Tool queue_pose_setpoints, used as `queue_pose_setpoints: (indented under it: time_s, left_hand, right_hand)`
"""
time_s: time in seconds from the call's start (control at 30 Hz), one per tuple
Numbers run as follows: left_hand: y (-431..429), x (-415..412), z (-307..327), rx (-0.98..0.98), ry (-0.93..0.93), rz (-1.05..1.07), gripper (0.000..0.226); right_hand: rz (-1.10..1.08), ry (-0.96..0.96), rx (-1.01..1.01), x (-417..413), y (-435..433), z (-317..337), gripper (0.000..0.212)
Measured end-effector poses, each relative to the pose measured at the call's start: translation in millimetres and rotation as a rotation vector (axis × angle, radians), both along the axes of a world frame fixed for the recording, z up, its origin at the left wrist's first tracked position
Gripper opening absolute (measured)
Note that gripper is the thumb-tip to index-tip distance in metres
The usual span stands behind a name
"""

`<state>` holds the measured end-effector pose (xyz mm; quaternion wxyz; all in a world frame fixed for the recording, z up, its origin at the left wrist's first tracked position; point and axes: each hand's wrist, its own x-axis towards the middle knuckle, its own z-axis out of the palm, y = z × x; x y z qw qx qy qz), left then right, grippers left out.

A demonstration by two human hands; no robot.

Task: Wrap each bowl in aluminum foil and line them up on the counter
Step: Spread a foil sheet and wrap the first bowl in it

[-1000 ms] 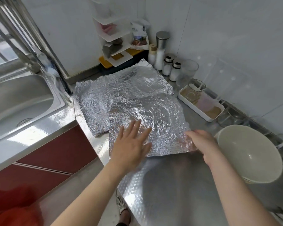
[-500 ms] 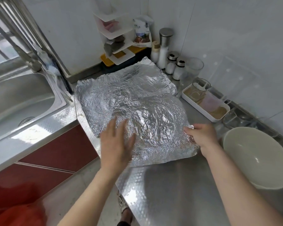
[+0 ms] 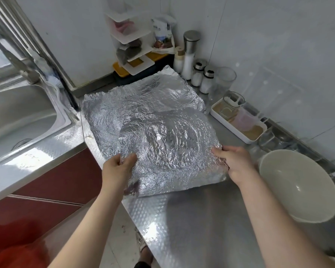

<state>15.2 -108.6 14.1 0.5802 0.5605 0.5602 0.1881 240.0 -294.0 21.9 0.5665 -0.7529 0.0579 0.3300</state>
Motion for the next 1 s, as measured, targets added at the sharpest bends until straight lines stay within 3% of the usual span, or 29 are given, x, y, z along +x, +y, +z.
queue_pose_setpoints:
  time_s: [0.07,0.17,0.23,0.3,0.33,0.43,0.57,0.63,0.7,0.77,0.83,0.93,1.0]
  left_hand:
    - [-5.0,1.8,3.2,0.019,-0.024,0.022,0.03]
    - [-5.2,-1.4,0.6,0.092,-0.038,-0.003,0.032]
    - [-8.3,-2.0,2.4,0.123,-0.015,-0.064,0.024]
    - [-12.7,1.1,1.2,0.198,0.034,-0.099,0.049]
    - [-15.3,2.2,1.0,0.254,0.077,-0.13,0.058]
    - [-20.5,0.7,-2.6,0.357,0.161,-0.157,0.059]
    - [-20.1,-1.1,6.2,0.553,0.297,-0.201,0.069]
    - [-22.0,1.5,11.5,0.868,0.336,-0.314,0.073]
    - [-29.5,12.6,14.6,1.113,0.367,-0.575,0.069]
    - [-42.7,26.9,13.6,1.135,0.476,-0.901,0.069]
    - [-52.7,35.3,2.7,1.083,0.562,-1.084,0.068]
    - [-57.5,35.4,-12.4,1.063,0.609,-1.14,0.068]
    - [-58.8,34.2,-17.8,1.087,0.624,-1.134,0.069]
  right_hand:
    - [-0.045,0.034,0.058,1.4,-2.1,-3.1,0.023]
    - [-0.075,0.023,0.072,1.7,-5.0,-11.3,0.03]
    - [-0.06,-0.033,0.025,0.5,-5.7,-15.0,0.022]
    - [-0.003,-0.172,-0.09,-1.6,-6.4,-14.1,0.005]
    - [0.027,-0.268,-0.157,-1.9,-6.8,-14.7,0.013]
    - [0.15,-0.556,-0.36,-6.6,-7.8,-14.4,0.017]
    - [0.211,-0.722,-0.476,-14.3,-6.2,-16.1,0.025]
    - [0.226,-0.779,-0.473,-18.9,-5.8,-14.6,0.026]
    - [0.24,-0.792,-0.483,-22.3,-4.9,-13.3,0.029]
    - [0.253,-0.78,-0.56,-26.2,-3.2,-10.2,0.034]
    - [0.267,-0.892,-0.651,-30.4,-2.2,-7.1,0.039]
    - [0.447,-1.146,-0.665,-39.6,7.7,-4.2,0.049]
    - [0.655,-1.158,-0.611,-48.3,18.4,-6.9,0.052]
